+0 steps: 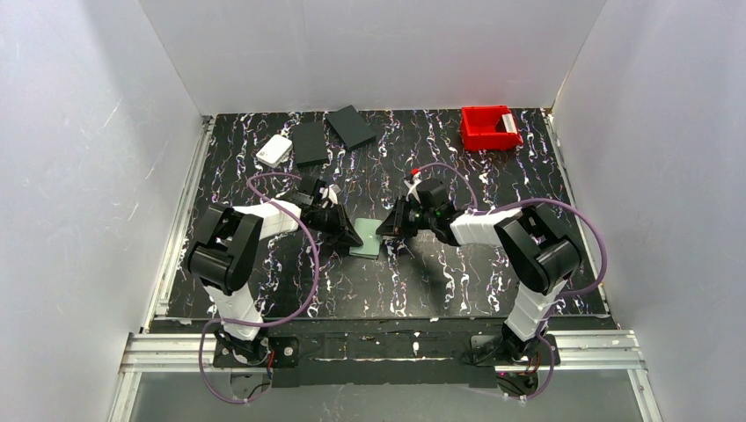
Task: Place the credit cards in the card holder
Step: Close the card holder at the center of the board.
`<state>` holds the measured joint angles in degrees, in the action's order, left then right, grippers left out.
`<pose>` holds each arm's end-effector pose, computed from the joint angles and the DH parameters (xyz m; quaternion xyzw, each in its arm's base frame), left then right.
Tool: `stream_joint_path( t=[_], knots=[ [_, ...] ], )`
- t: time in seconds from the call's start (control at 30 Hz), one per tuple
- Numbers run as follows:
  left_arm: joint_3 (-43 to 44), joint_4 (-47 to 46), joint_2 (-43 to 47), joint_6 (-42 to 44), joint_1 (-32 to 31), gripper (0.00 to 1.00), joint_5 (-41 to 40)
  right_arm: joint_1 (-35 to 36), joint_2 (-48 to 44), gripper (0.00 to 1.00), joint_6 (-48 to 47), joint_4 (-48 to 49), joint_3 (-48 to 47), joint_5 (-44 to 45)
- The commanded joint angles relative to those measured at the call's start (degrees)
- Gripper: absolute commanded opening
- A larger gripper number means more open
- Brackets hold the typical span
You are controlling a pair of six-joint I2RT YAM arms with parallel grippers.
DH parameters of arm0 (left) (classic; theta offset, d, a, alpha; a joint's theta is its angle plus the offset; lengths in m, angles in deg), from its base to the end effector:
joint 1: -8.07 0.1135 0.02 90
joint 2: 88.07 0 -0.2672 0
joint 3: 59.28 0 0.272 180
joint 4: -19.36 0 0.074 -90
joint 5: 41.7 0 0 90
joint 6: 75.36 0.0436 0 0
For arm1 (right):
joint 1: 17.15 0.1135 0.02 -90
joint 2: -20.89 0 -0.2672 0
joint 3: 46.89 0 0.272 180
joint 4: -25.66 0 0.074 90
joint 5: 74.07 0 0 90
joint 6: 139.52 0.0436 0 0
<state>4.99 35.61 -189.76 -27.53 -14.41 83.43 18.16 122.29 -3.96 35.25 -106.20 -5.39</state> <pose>0.3185 -0.1590 0.1215 -0.0622 0.9086 -0.4012 0.0978 0.2939 0.2276 0.1315 -0.0117 0.8661 0.4300 0.2546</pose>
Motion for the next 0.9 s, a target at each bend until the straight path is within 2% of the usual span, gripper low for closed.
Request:
stream_joint_path(
  t=[0.0, 0.13, 0.33, 0.47, 0.53, 0.63, 0.7, 0.87],
  knots=[
    [0.49, 4.47, -0.98, 2.01, 0.01, 0.11, -0.75, -0.07, 1.22, 0.24, -1.02, 1.29, -3.54, -2.46],
    [0.51, 4.67, -0.88, 2.18, -0.02, 0.11, -0.73, -0.07, 0.38, 0.33, -1.35, 0.55, -3.58, -2.34],
    [0.67, 4.67, -1.14, 2.27, 0.06, 0.1, -0.34, 0.02, -0.2, 0.37, -3.01, -1.98, -3.84, -1.72],
    [0.85, 4.87, -1.07, 2.46, 0.06, 0.1, -0.37, 0.02, 0.38, 0.25, -2.9, -1.86, -4.13, -1.92],
    [1.01, 5.0, -1.05, 2.58, 0.02, 0.1, -0.13, 0.02, 0.69, 0.11, -2.66, -1.63, -4.42, -2.25],
    [1.12, 5.27, -1.06, 2.79, 0.05, 0.1, -0.17, 0.02, 0.98, 0.09, -1.93, -0.14, -4.51, -3.36],
    [1.12, 5.28, -1.1, 2.8, -0.02, 0.1, -0.22, 0.07, 0.9, 0.01, -1.53, 0.65, -4.56, -3.63],
    [1.29, 5.07, -1.46, 2.54, 0.03, 0.09, 0.09, 0.39, 3.06, 0.01, -2.93, -1.86, -6.7, -3.46]
  ],
)
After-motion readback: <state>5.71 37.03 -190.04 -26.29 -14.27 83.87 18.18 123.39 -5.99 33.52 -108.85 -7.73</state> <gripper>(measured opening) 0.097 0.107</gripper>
